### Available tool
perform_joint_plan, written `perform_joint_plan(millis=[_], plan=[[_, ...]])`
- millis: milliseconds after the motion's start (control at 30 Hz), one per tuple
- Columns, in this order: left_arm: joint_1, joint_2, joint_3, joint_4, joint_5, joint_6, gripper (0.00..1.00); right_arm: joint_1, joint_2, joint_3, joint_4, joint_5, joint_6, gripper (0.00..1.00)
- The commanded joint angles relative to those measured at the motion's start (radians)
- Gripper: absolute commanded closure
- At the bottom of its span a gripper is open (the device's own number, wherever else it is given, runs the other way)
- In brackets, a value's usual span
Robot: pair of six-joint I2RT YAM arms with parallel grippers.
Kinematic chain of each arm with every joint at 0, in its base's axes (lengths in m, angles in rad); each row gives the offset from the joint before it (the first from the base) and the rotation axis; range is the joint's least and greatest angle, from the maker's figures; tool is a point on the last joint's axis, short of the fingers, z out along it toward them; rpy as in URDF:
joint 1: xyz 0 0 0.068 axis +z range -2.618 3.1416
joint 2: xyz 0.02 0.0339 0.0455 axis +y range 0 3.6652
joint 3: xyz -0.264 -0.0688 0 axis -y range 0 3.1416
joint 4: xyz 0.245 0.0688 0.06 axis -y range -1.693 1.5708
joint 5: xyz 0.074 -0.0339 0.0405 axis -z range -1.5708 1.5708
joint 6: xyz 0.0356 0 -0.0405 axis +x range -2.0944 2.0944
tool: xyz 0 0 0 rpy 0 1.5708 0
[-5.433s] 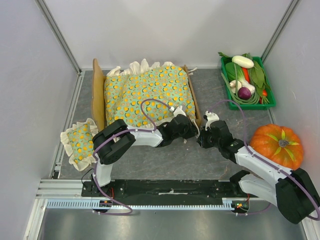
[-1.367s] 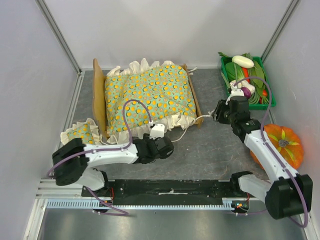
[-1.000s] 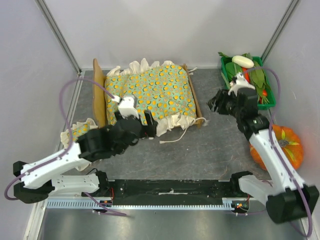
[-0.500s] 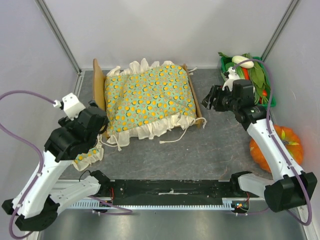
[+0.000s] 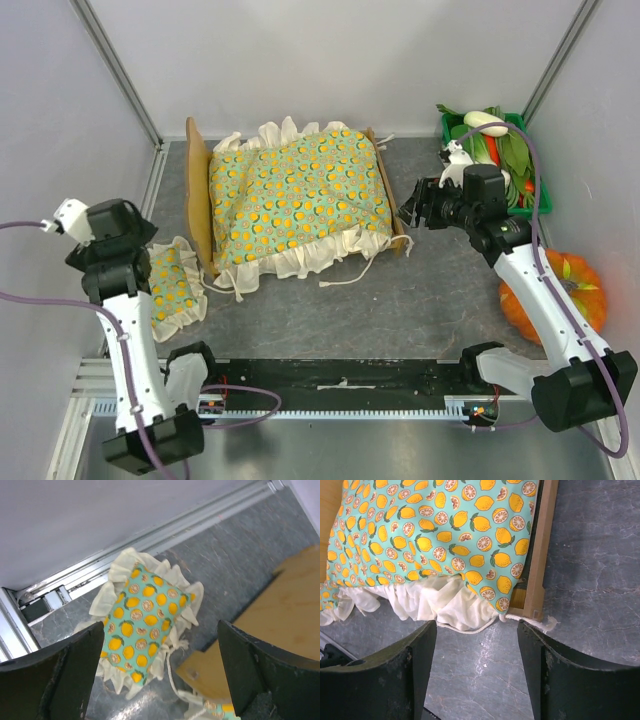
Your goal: Set up the pet bed
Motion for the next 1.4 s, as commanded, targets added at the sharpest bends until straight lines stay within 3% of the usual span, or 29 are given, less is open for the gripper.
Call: perform_joint_plan(millis=[0,100,267,467,567,700,800,833,900,933,1033,1267,1367], plan=[[0.273,0.089,-0.055,0.114,0.367,0.097,0.0,0.001,-0.022,0.04,-0.015,-0.049,-0.032,0.27],[0.282,0.11,-0.177,0.11,0.482,0.091,0.09,0.003,-0.034,0.037,-0.033,-0.051,-0.049,0.27],[0.282,0.095,-0.34,0.167,0.432,0.074,0.13,0.001,-0.05,0.048,-0.068,-0.062,-0.081,0.26],[0.282,0.193,-0.362,0.205,0.317,0.079,0.16,0.003,-0.059,0.072,-0.119,-0.065,-0.123,0.26],[0.282,0.236,-0.346,0.209,0.318,0.085,0.23,0.001,-0.064,0.071,-0.122,-0.065,-0.126,0.25],[0.282,0.293,-0.349,0.222,0.32,0.091,0.25,0.003,-0.073,0.068,-0.133,-0.066,-0.127,0.25],[0.282,0.296,-0.346,0.221,0.321,0.102,0.46,0.003,-0.085,0.068,-0.137,-0.062,-0.13,0.25],[0.282,0.292,-0.345,0.225,0.323,0.103,0.59,0.003,-0.085,0.066,-0.139,-0.06,-0.132,0.25],[0.282,0.282,-0.352,0.235,0.34,0.117,0.68,0.003,-0.093,0.068,-0.145,-0.06,-0.133,0.25],[0.282,0.279,-0.357,0.241,0.349,0.122,0.79,0.003,-0.094,0.069,-0.148,-0.059,-0.136,0.25],[0.282,0.288,-0.359,0.241,0.377,0.132,0.98,0.003,-0.108,0.072,-0.162,-0.056,-0.143,0.25],[0.283,0.218,-0.357,0.244,0.389,0.154,0.98,0.004,-0.134,0.072,-0.182,-0.045,-0.149,0.25],[0.283,0.187,-0.342,0.241,0.334,0.169,0.81,0.001,-0.136,0.074,-0.183,-0.045,-0.146,0.25]])
